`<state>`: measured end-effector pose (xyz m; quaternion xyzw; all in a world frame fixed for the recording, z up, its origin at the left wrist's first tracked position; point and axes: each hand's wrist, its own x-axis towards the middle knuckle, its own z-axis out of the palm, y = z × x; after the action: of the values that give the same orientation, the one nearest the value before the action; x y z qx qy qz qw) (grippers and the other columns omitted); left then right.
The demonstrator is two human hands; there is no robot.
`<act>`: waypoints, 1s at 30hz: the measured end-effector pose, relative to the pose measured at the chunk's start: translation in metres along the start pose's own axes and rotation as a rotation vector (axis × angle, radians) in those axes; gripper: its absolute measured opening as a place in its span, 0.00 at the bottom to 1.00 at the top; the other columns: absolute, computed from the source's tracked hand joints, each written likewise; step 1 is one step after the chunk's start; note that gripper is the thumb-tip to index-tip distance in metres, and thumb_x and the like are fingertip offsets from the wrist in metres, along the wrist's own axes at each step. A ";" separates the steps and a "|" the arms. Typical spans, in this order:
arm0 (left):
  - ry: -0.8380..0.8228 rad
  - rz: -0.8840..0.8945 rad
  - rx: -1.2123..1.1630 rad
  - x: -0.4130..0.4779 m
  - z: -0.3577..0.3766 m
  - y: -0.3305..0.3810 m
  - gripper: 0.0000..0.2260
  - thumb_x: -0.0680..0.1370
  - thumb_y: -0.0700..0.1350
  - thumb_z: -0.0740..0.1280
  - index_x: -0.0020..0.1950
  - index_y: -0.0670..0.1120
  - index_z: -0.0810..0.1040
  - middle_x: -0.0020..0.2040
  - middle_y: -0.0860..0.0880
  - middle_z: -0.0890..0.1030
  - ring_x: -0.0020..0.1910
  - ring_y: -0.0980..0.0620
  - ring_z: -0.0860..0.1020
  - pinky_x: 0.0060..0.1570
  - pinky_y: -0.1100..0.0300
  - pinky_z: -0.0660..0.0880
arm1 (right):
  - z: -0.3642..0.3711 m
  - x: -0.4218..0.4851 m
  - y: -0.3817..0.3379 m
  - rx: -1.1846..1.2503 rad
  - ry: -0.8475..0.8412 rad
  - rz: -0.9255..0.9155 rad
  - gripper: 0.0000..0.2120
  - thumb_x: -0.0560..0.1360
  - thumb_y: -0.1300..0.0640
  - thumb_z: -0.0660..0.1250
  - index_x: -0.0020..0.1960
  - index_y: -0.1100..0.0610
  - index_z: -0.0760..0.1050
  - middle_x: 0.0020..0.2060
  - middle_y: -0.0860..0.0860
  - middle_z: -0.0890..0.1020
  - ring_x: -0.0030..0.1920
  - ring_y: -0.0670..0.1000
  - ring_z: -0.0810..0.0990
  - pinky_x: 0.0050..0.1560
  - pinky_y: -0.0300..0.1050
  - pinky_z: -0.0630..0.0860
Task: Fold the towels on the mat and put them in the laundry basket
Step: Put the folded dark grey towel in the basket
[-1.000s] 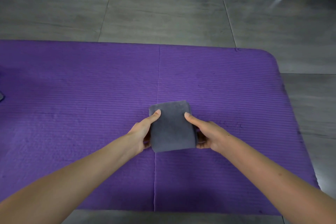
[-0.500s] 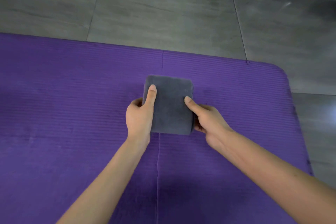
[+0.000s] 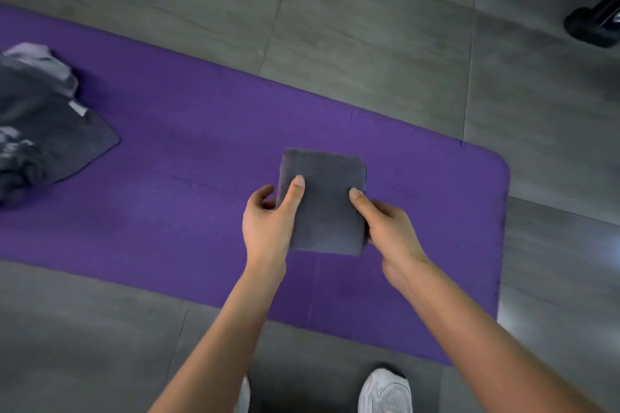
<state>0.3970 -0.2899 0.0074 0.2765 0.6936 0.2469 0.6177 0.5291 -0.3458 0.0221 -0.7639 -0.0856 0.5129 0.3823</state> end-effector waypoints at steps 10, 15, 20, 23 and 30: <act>0.051 0.107 -0.144 -0.192 -0.199 0.175 0.22 0.68 0.56 0.73 0.61 0.59 0.74 0.49 0.50 0.82 0.51 0.51 0.80 0.51 0.53 0.78 | 0.096 -0.237 -0.175 -0.215 -0.184 0.038 0.11 0.76 0.50 0.65 0.41 0.57 0.77 0.40 0.49 0.81 0.40 0.46 0.78 0.36 0.40 0.72; 0.067 0.168 -0.212 -0.270 -0.311 0.261 0.19 0.74 0.50 0.71 0.64 0.57 0.75 0.50 0.48 0.82 0.49 0.52 0.80 0.53 0.52 0.78 | 0.167 -0.356 -0.251 -0.270 -0.290 0.011 0.10 0.76 0.50 0.65 0.43 0.57 0.78 0.43 0.51 0.83 0.43 0.48 0.80 0.41 0.43 0.75; 0.067 0.269 -0.214 -0.312 -0.437 0.317 0.21 0.73 0.49 0.72 0.65 0.59 0.73 0.51 0.45 0.82 0.46 0.53 0.79 0.45 0.62 0.76 | 0.255 -0.449 -0.303 -0.332 -0.332 -0.060 0.12 0.76 0.52 0.64 0.38 0.59 0.75 0.39 0.53 0.80 0.38 0.49 0.77 0.36 0.42 0.70; 0.064 0.280 -0.194 -0.320 -0.503 0.336 0.23 0.73 0.48 0.72 0.68 0.56 0.72 0.52 0.44 0.82 0.45 0.54 0.78 0.43 0.61 0.75 | 0.310 -0.489 -0.323 -0.346 -0.384 -0.100 0.11 0.76 0.54 0.64 0.36 0.57 0.75 0.34 0.50 0.79 0.33 0.46 0.75 0.27 0.34 0.70; 0.162 0.212 -0.360 -0.289 -0.627 0.374 0.21 0.76 0.43 0.69 0.68 0.53 0.71 0.49 0.49 0.83 0.47 0.53 0.81 0.45 0.61 0.76 | 0.447 -0.534 -0.341 -0.365 -0.495 -0.085 0.10 0.77 0.58 0.63 0.37 0.55 0.74 0.31 0.47 0.75 0.30 0.44 0.71 0.19 0.30 0.63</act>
<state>-0.1719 -0.2176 0.5435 0.2124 0.6527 0.4516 0.5700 -0.0064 -0.1674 0.5535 -0.6676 -0.2985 0.6431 0.2274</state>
